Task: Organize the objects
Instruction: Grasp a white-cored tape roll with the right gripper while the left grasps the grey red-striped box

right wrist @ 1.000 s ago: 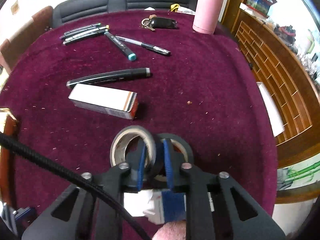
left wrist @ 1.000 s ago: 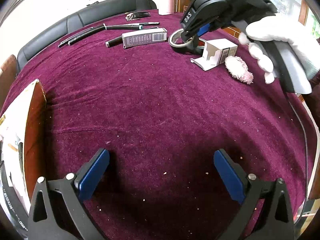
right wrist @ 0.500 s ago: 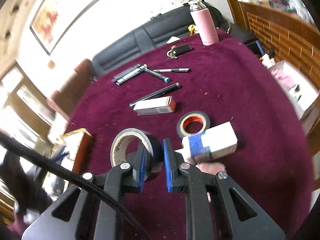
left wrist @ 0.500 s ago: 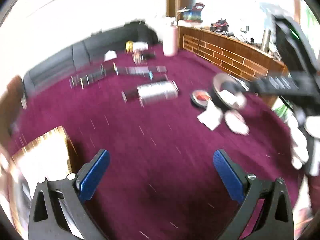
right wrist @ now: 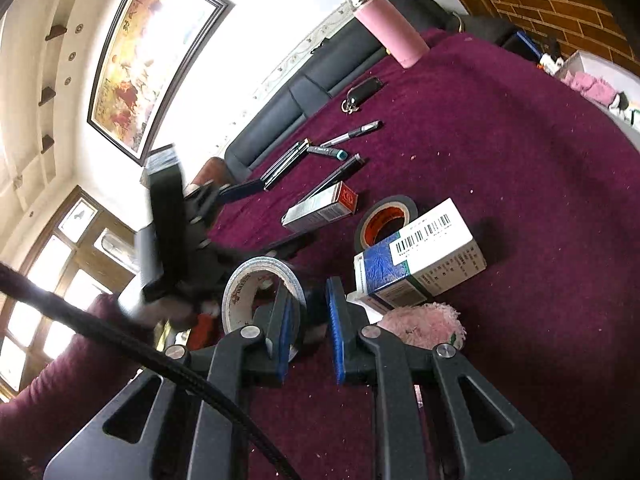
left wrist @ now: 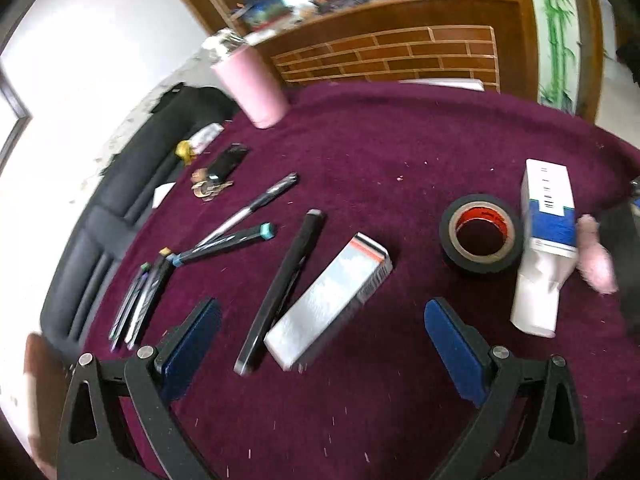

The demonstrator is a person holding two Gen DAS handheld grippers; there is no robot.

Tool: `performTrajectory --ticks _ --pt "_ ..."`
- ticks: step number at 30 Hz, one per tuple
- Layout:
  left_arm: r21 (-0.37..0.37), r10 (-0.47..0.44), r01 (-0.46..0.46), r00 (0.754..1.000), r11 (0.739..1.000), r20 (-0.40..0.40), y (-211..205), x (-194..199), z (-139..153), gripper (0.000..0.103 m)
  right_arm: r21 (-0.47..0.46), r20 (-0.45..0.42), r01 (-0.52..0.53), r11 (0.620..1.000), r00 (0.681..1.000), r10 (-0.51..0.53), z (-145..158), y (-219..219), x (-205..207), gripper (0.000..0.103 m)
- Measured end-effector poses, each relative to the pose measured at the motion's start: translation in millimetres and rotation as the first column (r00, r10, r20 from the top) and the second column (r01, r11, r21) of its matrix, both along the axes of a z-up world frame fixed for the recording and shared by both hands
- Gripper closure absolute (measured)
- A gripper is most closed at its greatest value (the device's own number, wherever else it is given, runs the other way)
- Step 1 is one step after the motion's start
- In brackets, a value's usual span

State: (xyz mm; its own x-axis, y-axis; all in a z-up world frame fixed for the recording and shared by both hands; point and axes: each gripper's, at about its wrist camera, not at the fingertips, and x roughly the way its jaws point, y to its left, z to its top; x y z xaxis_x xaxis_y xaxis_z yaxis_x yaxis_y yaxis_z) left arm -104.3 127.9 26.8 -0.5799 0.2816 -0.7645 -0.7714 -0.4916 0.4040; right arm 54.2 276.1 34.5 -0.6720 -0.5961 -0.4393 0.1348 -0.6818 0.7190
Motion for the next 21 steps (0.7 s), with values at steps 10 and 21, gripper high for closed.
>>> performTrajectory --ticks 10,21 --pt "0.019 -0.003 -0.006 0.894 1.0 0.448 1.1 -39.6 -20.1 0.057 -0.039 0.025 -0.031 0.999 0.999 0.032 -7.0 0.6 -2.2 0.087" --pt "0.024 0.048 -0.06 0.937 0.998 0.345 25.6 -26.4 -18.3 0.047 -0.032 0.032 -0.048 0.998 0.998 0.049 -9.4 -3.2 -3.4 0.087"
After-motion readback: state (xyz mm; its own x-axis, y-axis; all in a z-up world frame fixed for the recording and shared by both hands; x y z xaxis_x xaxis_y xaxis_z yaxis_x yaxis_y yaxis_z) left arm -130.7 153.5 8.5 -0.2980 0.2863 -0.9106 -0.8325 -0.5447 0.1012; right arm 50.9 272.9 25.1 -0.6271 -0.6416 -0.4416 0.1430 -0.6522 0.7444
